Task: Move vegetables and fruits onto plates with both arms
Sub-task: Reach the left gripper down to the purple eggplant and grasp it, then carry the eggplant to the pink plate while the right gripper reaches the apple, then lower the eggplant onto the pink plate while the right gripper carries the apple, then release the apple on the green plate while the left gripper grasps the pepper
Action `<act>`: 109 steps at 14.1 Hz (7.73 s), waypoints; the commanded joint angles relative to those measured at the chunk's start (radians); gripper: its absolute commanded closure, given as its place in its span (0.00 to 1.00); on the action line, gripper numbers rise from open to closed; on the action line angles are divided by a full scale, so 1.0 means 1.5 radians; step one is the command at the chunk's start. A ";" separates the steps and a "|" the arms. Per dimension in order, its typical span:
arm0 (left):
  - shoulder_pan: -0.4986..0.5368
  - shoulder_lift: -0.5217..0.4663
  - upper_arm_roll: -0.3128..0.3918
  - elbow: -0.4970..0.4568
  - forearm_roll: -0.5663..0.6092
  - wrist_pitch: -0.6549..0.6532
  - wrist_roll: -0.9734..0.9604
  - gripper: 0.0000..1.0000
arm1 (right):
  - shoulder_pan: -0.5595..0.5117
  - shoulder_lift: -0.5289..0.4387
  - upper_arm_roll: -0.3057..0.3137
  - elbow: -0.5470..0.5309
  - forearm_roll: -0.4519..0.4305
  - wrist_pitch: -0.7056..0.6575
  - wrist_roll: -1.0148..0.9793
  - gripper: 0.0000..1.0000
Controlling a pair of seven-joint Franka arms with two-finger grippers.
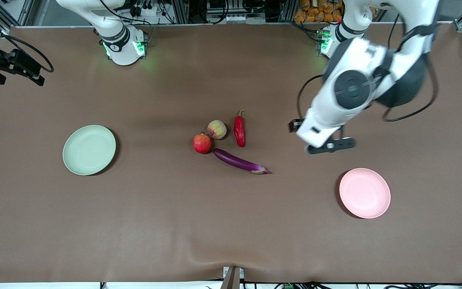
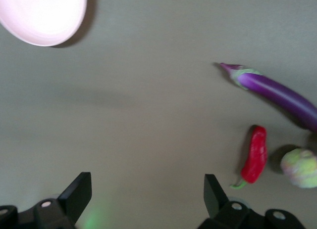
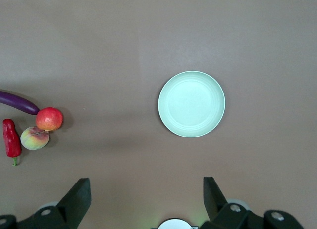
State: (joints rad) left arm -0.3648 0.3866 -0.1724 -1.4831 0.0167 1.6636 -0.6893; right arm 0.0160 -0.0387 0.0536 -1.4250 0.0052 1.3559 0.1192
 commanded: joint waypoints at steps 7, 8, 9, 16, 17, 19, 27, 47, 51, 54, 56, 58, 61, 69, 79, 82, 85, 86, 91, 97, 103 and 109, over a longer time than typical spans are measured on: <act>-0.090 0.191 0.007 0.092 -0.004 0.197 -0.288 0.00 | -0.034 0.003 0.026 0.008 0.009 -0.005 -0.011 0.00; -0.097 0.208 0.008 0.092 -0.005 0.226 -0.321 0.00 | -0.039 0.003 0.031 0.008 0.009 -0.005 -0.011 0.00; -0.100 0.227 0.008 0.092 -0.005 0.246 -0.351 0.00 | -0.040 0.003 0.036 0.008 0.009 -0.005 -0.011 0.00; -0.139 0.317 0.012 0.091 -0.004 0.378 -0.550 0.00 | -0.034 0.003 0.035 0.008 0.010 -0.007 -0.010 0.00; -0.144 0.327 0.013 0.091 -0.002 0.390 -0.569 0.00 | -0.035 0.003 0.035 0.008 0.010 -0.007 -0.010 0.00; -0.154 0.341 0.015 0.091 -0.001 0.410 -0.588 0.00 | -0.035 0.003 0.035 0.007 0.010 -0.007 -0.010 0.00; -0.155 0.351 0.027 0.091 -0.002 0.421 -0.590 0.63 | -0.035 0.004 0.034 0.005 0.011 -0.016 -0.009 0.00; 0.018 0.080 0.028 0.089 0.025 0.253 -0.440 1.00 | 0.077 0.179 0.030 0.010 -0.073 0.008 -0.005 0.00; 0.101 0.066 0.029 0.086 0.026 0.209 -0.300 1.00 | 0.119 0.250 0.030 0.009 -0.063 0.084 0.033 0.00; 0.157 0.075 0.029 0.070 0.026 0.207 -0.175 1.00 | 0.160 0.301 0.030 0.009 -0.061 0.133 0.173 0.00; 0.192 0.085 0.029 0.049 0.026 0.202 -0.070 1.00 | 0.180 0.337 0.030 0.009 -0.039 0.171 0.275 0.00; 0.210 0.095 0.033 0.015 0.059 0.201 0.010 1.00 | 0.191 0.370 0.030 0.005 0.022 0.212 0.347 0.00; 0.232 0.126 0.032 -0.008 0.161 0.202 0.080 1.00 | 0.216 0.422 0.030 0.004 0.077 0.289 0.473 0.00; 0.284 0.223 0.031 -0.002 0.186 0.263 0.331 1.00 | 0.297 0.474 0.030 -0.110 0.091 0.497 0.650 0.00; 0.283 0.275 0.031 0.040 0.180 0.347 0.364 1.00 | 0.324 0.505 0.033 -0.118 0.092 0.500 0.688 0.76; 0.283 0.278 0.031 0.040 0.180 0.362 0.360 0.01 | 0.292 0.493 0.033 -0.081 0.091 0.460 0.685 1.00; 0.283 0.277 0.031 0.039 0.182 0.363 0.361 0.00 | 0.227 0.471 0.033 -0.020 0.090 0.321 0.603 1.00; 0.283 0.274 0.032 0.039 0.183 0.363 0.361 0.00 | 0.201 0.448 0.032 -0.015 0.091 0.284 0.559 1.00; 0.281 0.230 0.024 0.038 0.177 0.356 0.360 0.00 | 0.060 0.388 0.028 -0.025 0.080 0.213 0.327 1.00; 0.254 0.164 -0.047 0.034 0.168 0.238 0.257 0.00 | 0.009 0.393 -0.010 -0.088 -0.012 0.280 0.152 1.00; 0.125 0.161 -0.118 0.032 0.168 0.154 0.041 0.00 | -0.004 0.391 -0.085 -0.186 -0.010 0.378 -0.030 1.00; -0.040 0.191 -0.128 0.039 0.167 0.153 -0.166 0.00 | -0.046 0.392 -0.128 -0.243 0.006 0.453 -0.240 1.00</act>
State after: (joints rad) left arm -0.3879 0.6543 -0.3727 -1.4297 0.2734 1.8990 -0.8809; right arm -0.0272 0.5719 -0.1231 -1.7653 0.0009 2.0190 -0.1280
